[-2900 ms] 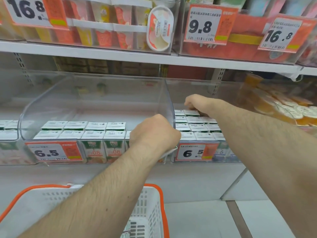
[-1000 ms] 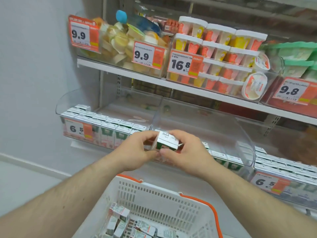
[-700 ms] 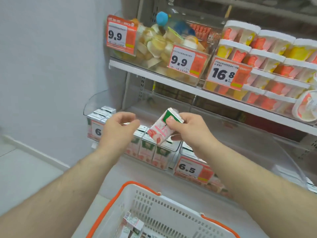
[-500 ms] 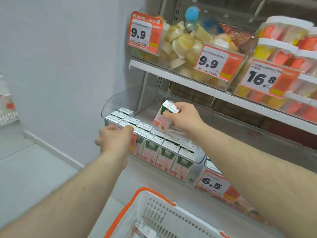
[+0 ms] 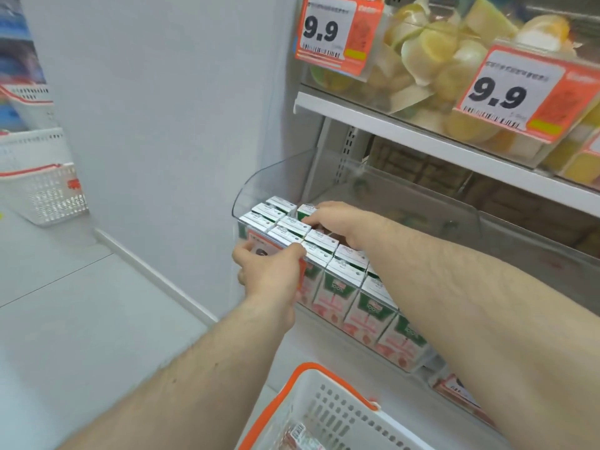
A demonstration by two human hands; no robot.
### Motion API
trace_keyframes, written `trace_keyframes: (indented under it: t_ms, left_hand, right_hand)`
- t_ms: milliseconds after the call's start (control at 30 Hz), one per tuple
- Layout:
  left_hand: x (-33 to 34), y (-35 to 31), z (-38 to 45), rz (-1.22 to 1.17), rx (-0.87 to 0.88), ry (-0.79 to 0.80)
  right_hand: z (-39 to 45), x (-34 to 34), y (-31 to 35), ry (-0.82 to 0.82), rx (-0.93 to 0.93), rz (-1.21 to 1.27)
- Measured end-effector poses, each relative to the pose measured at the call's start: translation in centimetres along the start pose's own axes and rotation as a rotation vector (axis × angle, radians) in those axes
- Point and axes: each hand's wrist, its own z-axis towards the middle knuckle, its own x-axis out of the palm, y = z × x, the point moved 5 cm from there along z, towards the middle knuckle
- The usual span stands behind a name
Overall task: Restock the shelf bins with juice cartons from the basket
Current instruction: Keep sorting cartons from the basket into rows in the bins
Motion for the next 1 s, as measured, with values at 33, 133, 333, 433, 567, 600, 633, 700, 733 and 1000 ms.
trace_keyframes:
  t_ms: [33, 133, 333, 433, 567, 600, 633, 700, 733, 1000]
  left_hand:
    - [0.0, 0.0, 0.0, -0.001, -0.001, -0.005]
    - [-0.1, 0.2, 0.3, -0.004, 0.002, -0.01]
    - [0.1, 0.2, 0.1, -0.028, 0.016, -0.021]
    - [0.1, 0.4, 0.2, -0.056, 0.012, -0.004]
    - [0.2, 0.5, 0.3, -0.077, 0.01, 0.021]
    - [0.2, 0.6, 0.4, -0.079, 0.015, 0.022]
    - [0.1, 0.6, 0.4, -0.077, 0.018, 0.018]
    - [0.1, 0.6, 0.4, -0.071, 0.018, 0.011]
    - [0.1, 0.6, 0.2, -0.066, 0.018, 0.009]
    - [-1.1, -1.9, -1.1, 0.4, 0.148, -0.141]
  right_hand:
    - [0.0, 0.2, -0.2, 0.045, 0.049, 0.091]
    - [-0.1, 0.8, -0.4, 0.192, 0.133, 0.338]
    - [0.7, 1.0, -0.7, 0.226, 0.163, 0.435]
    - [1.0, 1.6, 0.1, 0.283, 0.181, 0.366]
    - [1.2, 2.1, 1.0, 0.267, 0.232, 0.269]
    - [1.1, 2.1, 1.0, 0.273, 0.249, 0.281]
    - [1.1, 2.1, 1.1, 0.28, 0.261, 0.285]
    - [1.2, 1.8, 1.1, 0.266, 0.263, 0.267]
    - [1.4, 1.7, 1.0, 0.257, 0.262, 0.26]
    - [-2.9, 0.4, 1.4, 0.055, 0.166, 0.019]
